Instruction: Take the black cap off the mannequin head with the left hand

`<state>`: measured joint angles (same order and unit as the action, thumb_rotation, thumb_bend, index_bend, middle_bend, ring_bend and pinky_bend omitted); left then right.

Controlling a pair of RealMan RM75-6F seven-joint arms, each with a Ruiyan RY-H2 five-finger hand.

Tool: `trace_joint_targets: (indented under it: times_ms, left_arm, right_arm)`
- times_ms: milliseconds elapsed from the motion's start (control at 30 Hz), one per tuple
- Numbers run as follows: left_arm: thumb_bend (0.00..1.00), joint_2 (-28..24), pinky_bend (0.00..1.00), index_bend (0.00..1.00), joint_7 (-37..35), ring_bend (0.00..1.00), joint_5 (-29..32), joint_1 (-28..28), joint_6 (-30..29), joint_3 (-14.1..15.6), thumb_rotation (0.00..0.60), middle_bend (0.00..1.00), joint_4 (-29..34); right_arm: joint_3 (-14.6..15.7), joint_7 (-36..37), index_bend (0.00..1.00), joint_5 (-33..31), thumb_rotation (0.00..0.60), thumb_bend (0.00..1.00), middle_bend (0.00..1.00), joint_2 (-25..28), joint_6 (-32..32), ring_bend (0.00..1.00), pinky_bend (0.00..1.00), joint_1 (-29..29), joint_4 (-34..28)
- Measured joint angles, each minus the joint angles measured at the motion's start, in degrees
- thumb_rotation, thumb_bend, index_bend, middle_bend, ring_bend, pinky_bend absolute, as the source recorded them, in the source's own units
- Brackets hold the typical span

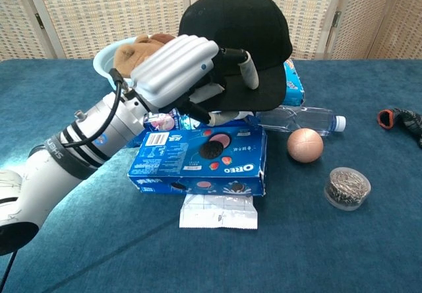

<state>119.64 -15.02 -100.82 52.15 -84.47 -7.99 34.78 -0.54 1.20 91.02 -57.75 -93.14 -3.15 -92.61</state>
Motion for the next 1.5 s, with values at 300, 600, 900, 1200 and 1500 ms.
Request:
trace_joint_targets:
  times_ms: [300, 600, 900, 1200, 1500]
  left_arm:
    - [0.31, 0.0, 1.0, 0.51, -0.85, 1.0, 0.68, 0.13, -2.65, 0.63, 0.6, 1.0, -1.16]
    - [0.37, -1.32, 1.0, 0.59, -0.71, 1.0, 1.94, 0.28, -5.71, -0.03, 0.6, 1.0, -1.05]
    - [0.38, -3.07, 1.0, 0.61, -0.49, 1.0, 3.6, 0.6, -7.92, -1.9, 0.6, 1.0, 1.76]
    - [0.38, -6.07, 1.0, 0.61, 3.77, 1.0, 4.8, 3.06, -8.34, -4.84, 0.6, 1.0, 6.27]
    - [0.38, -9.57, 1.0, 0.61, 10.94, 1.0, 6.72, 6.79, -6.7, -9.01, 0.6, 1.0, 9.16]
  right_arm:
    - [-0.02, 0.03, 0.3, 0.1, 0.6, 0.28, 0.24, 0.07, -0.12, 0.19, 0.29, -0.24, -0.01]
    - [-0.11, -0.31, 0.3, 0.52, 0.6, 0.28, 0.24, 0.17, 0.01, 0.19, 0.29, -0.08, -0.46]
    - [-0.12, -0.59, 0.3, 0.77, 0.6, 0.28, 0.24, 0.38, -0.14, 0.19, 0.29, -0.18, -0.83]
    - [-0.17, -0.87, 0.3, 1.05, 0.6, 0.28, 0.24, 0.52, -0.29, 0.19, 0.29, -0.21, -1.17]
    - [-0.25, -1.28, 0.3, 1.25, 0.6, 0.28, 0.24, 0.69, -0.31, 0.19, 0.29, -0.17, -1.65]
